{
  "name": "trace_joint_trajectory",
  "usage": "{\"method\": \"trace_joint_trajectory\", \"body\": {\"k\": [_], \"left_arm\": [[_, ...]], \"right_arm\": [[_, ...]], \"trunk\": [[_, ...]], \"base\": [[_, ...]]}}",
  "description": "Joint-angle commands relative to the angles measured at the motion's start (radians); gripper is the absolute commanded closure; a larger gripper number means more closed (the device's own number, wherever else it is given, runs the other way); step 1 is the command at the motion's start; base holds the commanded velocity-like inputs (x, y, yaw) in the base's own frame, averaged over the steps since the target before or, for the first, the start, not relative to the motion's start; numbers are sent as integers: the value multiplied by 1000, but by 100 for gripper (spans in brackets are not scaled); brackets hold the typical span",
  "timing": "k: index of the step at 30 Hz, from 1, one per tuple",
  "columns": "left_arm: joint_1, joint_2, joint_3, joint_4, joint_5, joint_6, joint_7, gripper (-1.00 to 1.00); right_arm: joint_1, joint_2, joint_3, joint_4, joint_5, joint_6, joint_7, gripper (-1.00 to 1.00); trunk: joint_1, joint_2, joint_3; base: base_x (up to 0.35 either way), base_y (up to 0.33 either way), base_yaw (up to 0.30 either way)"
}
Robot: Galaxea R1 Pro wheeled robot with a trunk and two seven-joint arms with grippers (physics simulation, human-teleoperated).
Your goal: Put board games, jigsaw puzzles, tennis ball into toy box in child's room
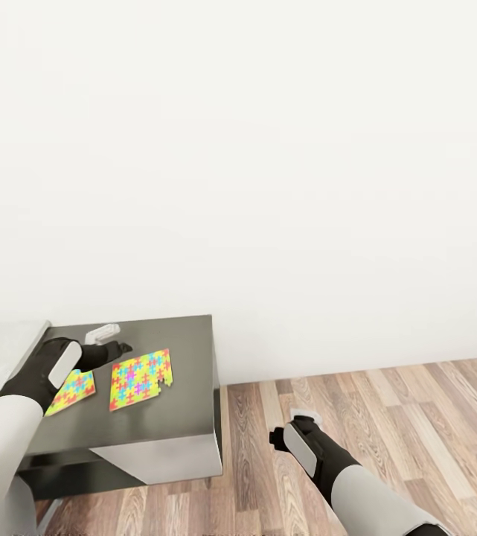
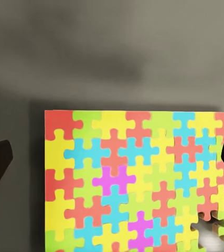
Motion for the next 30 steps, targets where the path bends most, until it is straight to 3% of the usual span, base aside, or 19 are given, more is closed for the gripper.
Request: {"method": "trace_joint_trajectory", "body": {"k": [1,30], "left_arm": [[-1,1,0,-1,-2,4,-5,-100],[-1,1,0,-1,0,4,-9,-100]], "right_arm": [[-1,-1,8,-2,-10,3,-9,-100],[-1,-1,8,-2,-10,3,-9,-100]], "trunk": [[1,-2,-4],[1,-2,-51]], "base": [[0,0,0],[0,0,0]]}}
